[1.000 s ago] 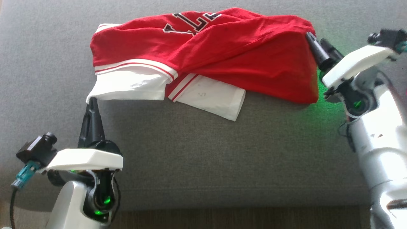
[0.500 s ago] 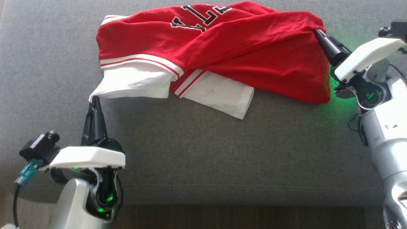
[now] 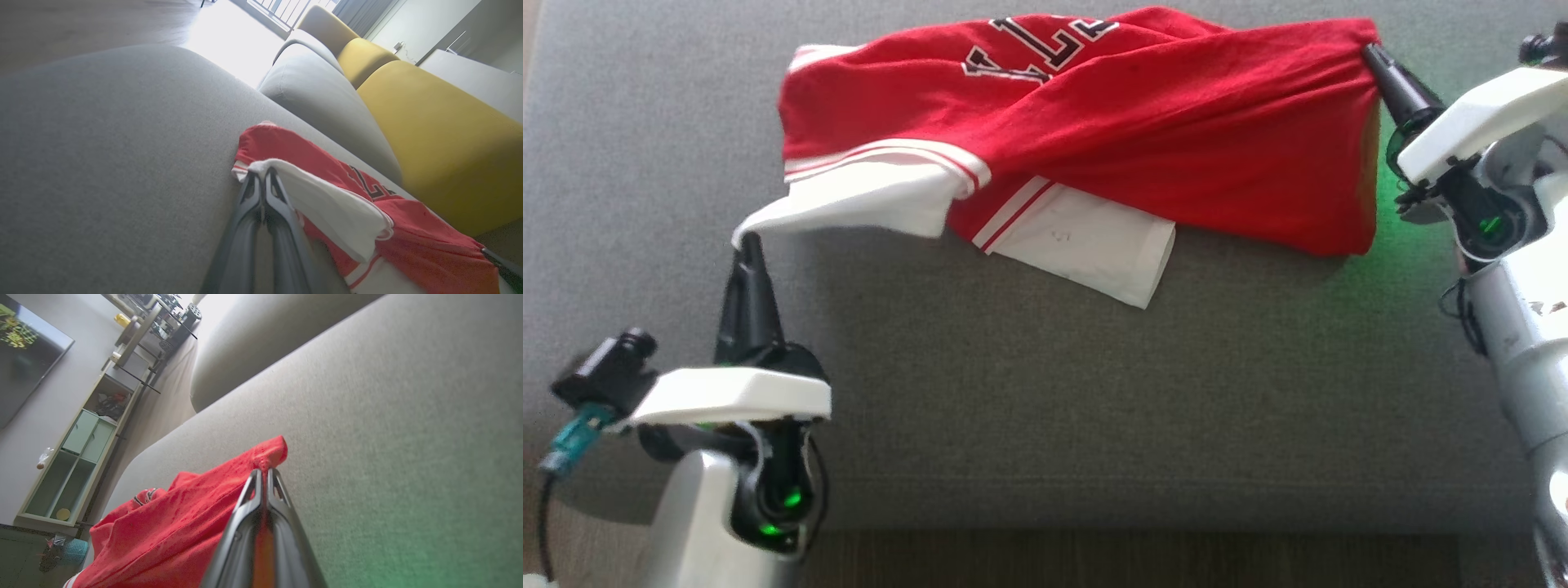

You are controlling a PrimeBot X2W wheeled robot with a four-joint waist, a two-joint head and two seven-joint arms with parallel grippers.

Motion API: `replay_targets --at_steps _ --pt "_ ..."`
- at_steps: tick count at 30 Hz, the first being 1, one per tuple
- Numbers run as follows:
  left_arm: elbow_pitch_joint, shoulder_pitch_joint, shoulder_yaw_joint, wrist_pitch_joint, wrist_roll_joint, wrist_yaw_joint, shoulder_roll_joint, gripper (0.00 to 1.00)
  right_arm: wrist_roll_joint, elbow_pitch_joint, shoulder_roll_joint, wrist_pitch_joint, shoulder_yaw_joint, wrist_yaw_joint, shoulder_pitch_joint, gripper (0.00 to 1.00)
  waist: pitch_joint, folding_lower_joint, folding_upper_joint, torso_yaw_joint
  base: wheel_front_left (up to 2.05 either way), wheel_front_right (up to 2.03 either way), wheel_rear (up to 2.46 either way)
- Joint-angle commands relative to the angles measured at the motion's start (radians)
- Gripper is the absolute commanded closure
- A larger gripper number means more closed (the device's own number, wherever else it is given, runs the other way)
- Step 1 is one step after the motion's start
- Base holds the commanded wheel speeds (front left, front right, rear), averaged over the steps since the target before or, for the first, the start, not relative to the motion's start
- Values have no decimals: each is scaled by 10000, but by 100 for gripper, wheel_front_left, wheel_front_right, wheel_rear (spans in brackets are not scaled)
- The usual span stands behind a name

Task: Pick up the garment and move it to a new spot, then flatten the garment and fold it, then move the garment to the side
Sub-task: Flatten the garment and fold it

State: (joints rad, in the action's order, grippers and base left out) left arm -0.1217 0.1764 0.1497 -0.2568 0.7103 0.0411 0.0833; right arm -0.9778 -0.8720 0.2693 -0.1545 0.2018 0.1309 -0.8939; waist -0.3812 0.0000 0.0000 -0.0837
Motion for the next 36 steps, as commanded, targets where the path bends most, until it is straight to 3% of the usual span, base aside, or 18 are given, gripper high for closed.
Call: replay_targets --at_steps 1,5,12,17,22,25,30,34,35,36 --pt "504 401 -568 -49 -84 -117 94 100 34 516 188 229 290 -2 -263 100 152 0 0 46 0 0 0" --pt "890 879 -958 -47 156 -361 159 100 240 1032 589 673 834 -2 -303 100 512 0 0 156 0 0 0" --pt "1462 2983 -1537 643 901 -639 807 100 281 2090 1108 1545 1544 -2 -527 100 1291 0 0 489 0 0 0" --pt "1534 4884 -1731 1343 1332 -661 1246 100 148 2645 1233 2274 1720 -2 -883 100 1882 0 0 801 0 0 0" --pt "1515 5597 -1651 1833 1470 -589 1427 100 -82 3141 1316 2138 2029 -2 -734 100 2115 0 0 1026 0 0 0" --pt "1583 5120 -1570 2270 1575 -440 1519 100 -168 3639 1563 1806 2290 -2 -122 90 2045 0 0 1105 0 0 0" --pt "1767 3064 -1710 2097 1571 -269 1431 100 259 4339 1911 1871 2419 -2 1955 96 1688 0 0 1003 0 0 0" --pt "1688 1671 -1860 1698 1676 -327 1191 100 590 4697 1560 2237 2139 -2 3750 98 1386 0 0 874 0 0 0" --pt "1618 1435 -1870 1611 1681 -378 1161 100 614 4748 1393 2228 2069 -2 4135 92 1323 0 0 845 0 0 0" --pt "1557 1248 -1889 1529 1698 -414 1122 100 675 4811 1260 2195 2021 -2 4477 75 1269 0 0 810 0 0 0"
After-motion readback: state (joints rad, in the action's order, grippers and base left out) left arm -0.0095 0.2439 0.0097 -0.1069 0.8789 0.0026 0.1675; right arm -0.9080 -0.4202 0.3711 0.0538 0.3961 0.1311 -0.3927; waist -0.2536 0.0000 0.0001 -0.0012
